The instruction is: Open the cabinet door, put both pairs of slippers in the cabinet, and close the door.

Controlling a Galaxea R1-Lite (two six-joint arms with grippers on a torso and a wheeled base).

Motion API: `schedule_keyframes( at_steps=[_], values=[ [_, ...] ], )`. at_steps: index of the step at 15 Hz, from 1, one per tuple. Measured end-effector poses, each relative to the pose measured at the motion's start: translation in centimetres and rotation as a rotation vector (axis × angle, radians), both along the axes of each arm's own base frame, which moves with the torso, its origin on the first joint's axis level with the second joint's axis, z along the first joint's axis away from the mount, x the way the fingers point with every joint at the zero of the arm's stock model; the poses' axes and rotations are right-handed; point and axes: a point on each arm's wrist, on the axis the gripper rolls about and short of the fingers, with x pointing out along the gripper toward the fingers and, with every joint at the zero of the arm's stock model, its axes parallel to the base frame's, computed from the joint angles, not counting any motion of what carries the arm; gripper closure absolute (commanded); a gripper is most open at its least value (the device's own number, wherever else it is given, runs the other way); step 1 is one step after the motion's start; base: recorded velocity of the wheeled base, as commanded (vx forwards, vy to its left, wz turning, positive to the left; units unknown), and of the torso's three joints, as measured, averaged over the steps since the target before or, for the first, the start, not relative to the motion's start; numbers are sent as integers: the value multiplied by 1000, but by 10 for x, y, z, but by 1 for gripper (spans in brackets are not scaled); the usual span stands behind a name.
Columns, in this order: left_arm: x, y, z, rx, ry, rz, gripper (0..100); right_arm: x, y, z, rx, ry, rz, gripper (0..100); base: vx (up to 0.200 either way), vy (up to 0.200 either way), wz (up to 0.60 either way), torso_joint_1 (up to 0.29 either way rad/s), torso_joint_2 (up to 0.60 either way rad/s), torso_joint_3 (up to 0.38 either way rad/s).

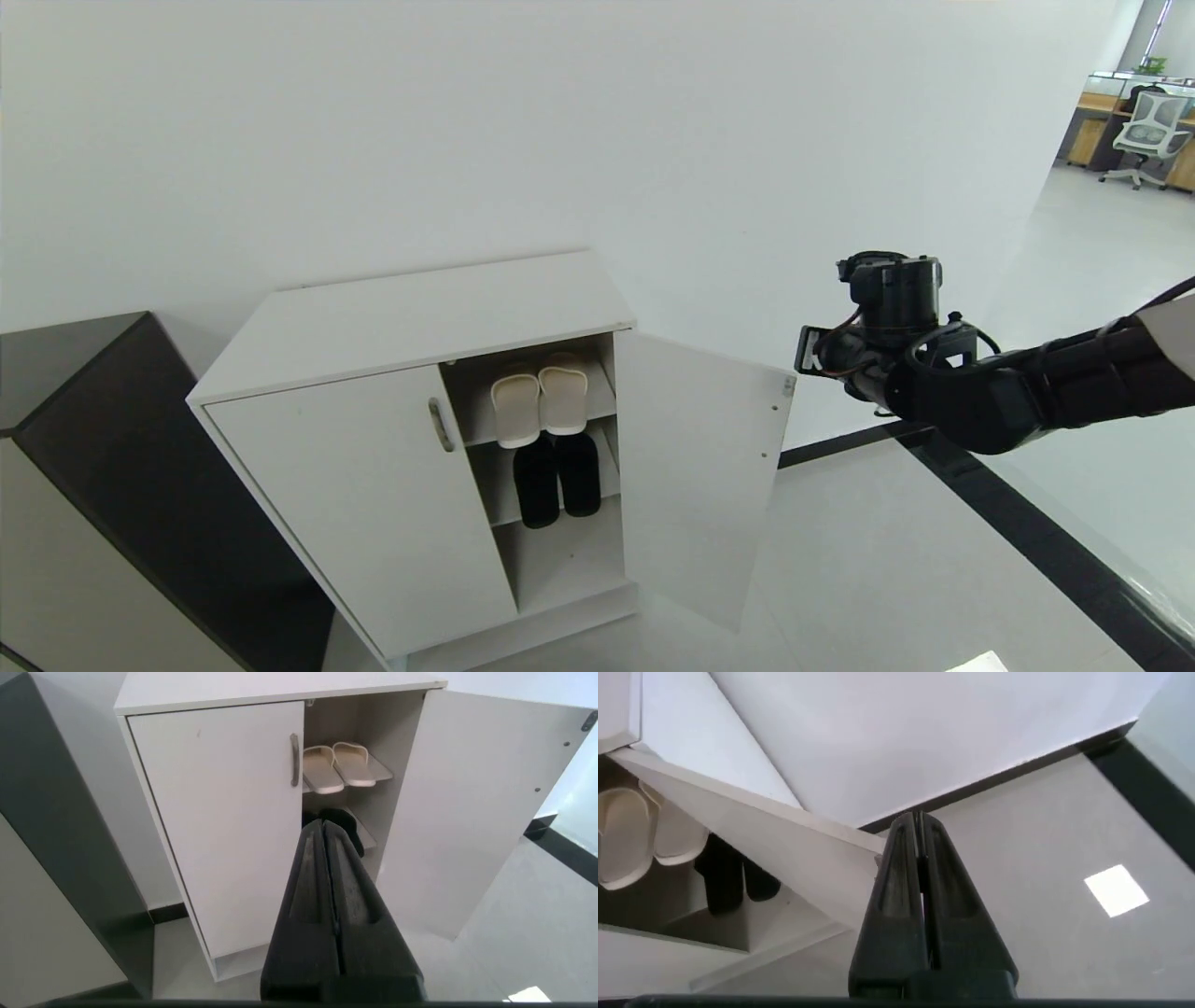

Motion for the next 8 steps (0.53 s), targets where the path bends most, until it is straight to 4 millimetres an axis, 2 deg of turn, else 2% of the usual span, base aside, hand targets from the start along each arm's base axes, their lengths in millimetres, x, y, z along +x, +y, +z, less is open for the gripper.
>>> schedule_keyframes(
  at_steps=[4, 8],
  values=[
    [0, 0, 0, 0, 0, 1, 100, 22, -6, -13, 58, 17, 6, 100, 0, 0, 0, 0, 0, 0],
    [0, 0, 0, 0, 0, 1, 100, 26, 0, -24, 50, 37, 12, 100, 0, 0, 0, 0, 0, 0]
  ],
)
